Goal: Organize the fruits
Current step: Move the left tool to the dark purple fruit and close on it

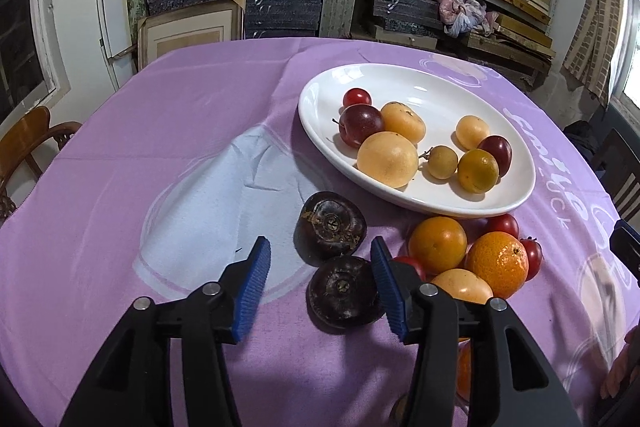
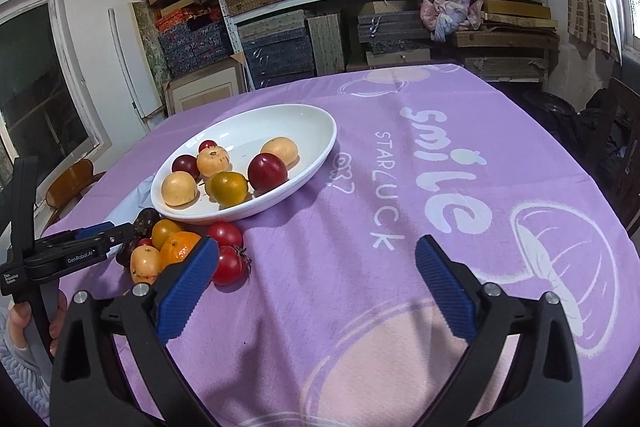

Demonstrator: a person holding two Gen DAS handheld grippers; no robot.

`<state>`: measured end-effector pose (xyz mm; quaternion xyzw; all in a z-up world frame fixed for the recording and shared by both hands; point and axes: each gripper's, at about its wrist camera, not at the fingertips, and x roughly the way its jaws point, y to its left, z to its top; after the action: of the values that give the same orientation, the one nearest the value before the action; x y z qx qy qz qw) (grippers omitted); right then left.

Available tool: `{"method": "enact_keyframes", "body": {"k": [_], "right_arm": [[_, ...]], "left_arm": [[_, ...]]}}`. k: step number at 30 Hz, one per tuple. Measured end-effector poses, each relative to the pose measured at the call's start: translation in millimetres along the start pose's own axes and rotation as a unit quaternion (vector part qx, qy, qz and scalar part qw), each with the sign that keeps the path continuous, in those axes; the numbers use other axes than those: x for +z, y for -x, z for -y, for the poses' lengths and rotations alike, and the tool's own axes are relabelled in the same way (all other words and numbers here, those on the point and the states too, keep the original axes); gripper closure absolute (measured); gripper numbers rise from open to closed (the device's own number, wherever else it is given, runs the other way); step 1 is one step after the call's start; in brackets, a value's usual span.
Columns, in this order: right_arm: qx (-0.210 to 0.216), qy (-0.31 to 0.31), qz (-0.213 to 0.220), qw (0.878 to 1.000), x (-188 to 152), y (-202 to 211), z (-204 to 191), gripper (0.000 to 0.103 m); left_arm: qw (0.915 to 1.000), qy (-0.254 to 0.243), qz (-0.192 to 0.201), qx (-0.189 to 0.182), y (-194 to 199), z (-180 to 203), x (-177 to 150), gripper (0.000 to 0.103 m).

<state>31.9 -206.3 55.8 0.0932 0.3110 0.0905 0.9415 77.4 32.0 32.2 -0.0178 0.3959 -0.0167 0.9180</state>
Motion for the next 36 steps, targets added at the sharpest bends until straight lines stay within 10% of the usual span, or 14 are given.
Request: {"method": "enact_keyframes", "body": {"k": [24,36], "right_arm": [[0.004,-0.002,-0.011,1.0,-1,-6,0,0.005],[0.006,0.003,-0.014,1.0,-2,-8,-4,0.005]], "left_arm": [[0.9993,-0.008,-0.025,0.025,-6,-20,-16,0.038],[0.9997,-0.004,-0.023,-0.011,-6,-20,-16,0.06]]}}
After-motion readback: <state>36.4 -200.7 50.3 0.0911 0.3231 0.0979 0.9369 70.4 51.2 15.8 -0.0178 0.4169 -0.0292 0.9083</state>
